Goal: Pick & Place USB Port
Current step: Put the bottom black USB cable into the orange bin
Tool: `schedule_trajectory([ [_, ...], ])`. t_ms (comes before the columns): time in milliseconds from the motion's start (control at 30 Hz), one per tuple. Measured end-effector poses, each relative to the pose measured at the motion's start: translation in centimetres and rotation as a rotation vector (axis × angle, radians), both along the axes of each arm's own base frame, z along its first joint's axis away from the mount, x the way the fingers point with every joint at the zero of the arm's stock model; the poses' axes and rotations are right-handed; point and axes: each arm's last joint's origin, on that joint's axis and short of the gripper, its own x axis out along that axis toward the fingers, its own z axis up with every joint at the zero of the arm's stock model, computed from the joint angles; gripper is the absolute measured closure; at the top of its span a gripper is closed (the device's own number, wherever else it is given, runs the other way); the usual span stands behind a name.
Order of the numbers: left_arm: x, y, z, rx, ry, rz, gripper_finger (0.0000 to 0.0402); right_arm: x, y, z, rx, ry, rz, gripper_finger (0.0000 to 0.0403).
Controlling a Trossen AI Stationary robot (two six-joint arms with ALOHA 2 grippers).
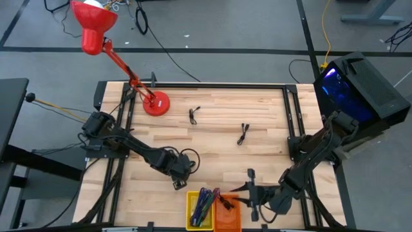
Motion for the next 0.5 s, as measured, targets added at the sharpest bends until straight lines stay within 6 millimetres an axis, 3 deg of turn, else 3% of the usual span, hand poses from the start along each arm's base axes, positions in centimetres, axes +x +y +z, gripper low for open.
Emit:
schedule_trajectory([
  [100, 0.0, 0.0, 0.0, 0.022, -0.008, 0.009, 0.0361, -0.2, -0.7, 1.5, -0.029, -0.038, 0.006, 0.0298],
  [133, -0.1, 0.0, 0.0, 0.03, -0.009, 0.014, 0.0368, -0.2, -1.0, 2.0, -0.043, -0.051, -0.002, 0.0298],
  [367, -1.4, 1.3, 0.5, 0.23, 0.032, 0.075, 0.0368, -0.1, -3.5, 3.1, -0.132, -0.045, -0.151, 0.0298],
  [500, -2.2, 2.3, 3.7, 0.346, -0.089, 0.15, 0.0368, 0.4, -5.0, 2.5, -0.153, 0.02, -0.207, 0.0298],
])
